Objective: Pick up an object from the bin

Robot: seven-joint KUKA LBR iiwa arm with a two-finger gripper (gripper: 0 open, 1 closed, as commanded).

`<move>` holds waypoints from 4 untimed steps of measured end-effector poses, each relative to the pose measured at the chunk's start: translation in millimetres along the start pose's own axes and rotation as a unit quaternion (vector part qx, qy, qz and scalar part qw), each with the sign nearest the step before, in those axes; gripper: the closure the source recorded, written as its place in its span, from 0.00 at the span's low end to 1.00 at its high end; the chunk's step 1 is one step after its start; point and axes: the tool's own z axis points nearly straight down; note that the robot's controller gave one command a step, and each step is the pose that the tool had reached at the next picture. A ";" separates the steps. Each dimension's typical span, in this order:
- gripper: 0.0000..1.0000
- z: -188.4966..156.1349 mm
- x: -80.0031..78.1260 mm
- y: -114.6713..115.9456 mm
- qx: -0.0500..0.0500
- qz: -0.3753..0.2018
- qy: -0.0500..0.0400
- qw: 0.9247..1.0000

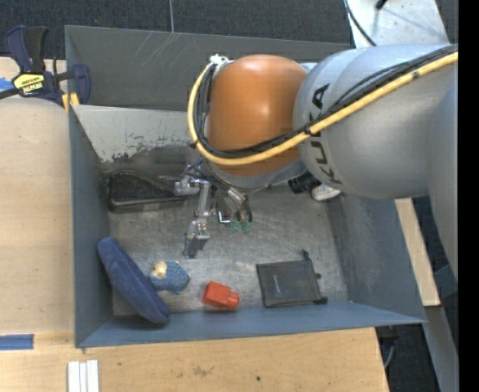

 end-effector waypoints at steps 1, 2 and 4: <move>0.00 78.1 -74.5 41.3 -0.002 0.011 -0.011 1.000; 1.00 80.3 -75.5 41.2 -0.003 0.012 -0.013 1.000; 1.00 -30.5 -70.6 39.3 0.000 0.016 -0.002 1.000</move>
Offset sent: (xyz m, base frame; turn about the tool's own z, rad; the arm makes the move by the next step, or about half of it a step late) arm 0.0763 0.0458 -0.0944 0.0216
